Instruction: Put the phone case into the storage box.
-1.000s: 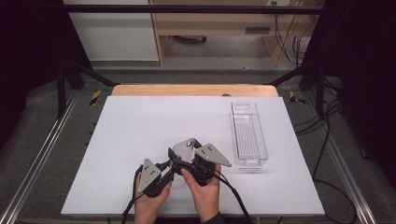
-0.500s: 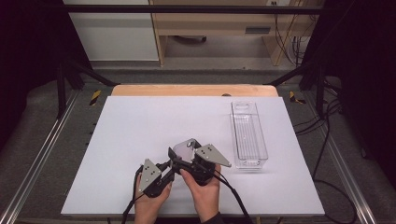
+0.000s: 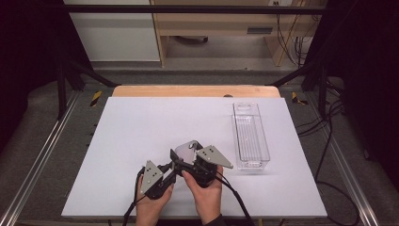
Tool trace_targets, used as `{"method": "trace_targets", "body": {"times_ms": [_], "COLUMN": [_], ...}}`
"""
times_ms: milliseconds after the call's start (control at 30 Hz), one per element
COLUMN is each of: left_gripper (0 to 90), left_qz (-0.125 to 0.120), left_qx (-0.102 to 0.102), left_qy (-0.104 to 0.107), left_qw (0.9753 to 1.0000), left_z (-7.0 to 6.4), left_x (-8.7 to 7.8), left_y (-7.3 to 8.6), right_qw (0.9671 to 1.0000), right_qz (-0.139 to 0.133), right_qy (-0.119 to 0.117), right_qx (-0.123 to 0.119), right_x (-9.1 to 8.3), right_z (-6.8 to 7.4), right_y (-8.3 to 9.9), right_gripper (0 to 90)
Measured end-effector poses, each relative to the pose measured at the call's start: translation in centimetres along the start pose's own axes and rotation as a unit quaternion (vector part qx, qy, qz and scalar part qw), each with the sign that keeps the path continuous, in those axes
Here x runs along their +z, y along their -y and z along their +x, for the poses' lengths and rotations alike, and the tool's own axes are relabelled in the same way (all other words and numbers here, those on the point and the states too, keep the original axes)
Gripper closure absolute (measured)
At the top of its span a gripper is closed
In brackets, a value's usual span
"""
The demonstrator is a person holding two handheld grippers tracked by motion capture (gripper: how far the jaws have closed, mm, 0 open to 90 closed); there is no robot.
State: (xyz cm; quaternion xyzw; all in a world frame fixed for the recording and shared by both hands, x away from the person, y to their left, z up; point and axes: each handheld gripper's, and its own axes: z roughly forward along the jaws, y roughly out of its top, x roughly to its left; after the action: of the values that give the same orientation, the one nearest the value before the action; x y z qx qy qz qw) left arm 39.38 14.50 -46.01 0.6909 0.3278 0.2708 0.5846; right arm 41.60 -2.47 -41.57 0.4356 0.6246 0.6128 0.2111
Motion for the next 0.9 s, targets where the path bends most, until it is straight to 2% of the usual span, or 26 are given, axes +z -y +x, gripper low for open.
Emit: {"method": "trace_targets", "body": {"times_ms": [333,500,667,900], "left_gripper": [80.0,77.2,68.4,51.6], "left_qz": [0.002,0.001,-0.001,-0.001], "left_qx": [-0.003,0.003,0.007,0.007], "left_qy": [0.002,0.002,0.000,-0.003], "left_qw": [1.0000,1.0000,1.0000,1.0000], "left_z": [0.2,0.0,0.1,0.5], "left_x": [0.2,0.2,0.2,-0.1], "left_y": [0.1,0.1,0.1,0.0], "right_qw": [0.9999,0.9998,0.9996,0.9984], "right_qz": [0.011,0.011,0.008,0.007], "right_qy": [0.009,0.014,0.028,0.052], "right_qx": [0.004,-0.001,-0.007,-0.020], "right_x": [0.1,0.0,-0.3,-0.4], "right_z": [0.0,0.0,-0.3,-1.2], "right_y": [-0.1,-0.1,-0.4,-1.0], "right_gripper": [17.7,17.8,17.8,17.8]}}
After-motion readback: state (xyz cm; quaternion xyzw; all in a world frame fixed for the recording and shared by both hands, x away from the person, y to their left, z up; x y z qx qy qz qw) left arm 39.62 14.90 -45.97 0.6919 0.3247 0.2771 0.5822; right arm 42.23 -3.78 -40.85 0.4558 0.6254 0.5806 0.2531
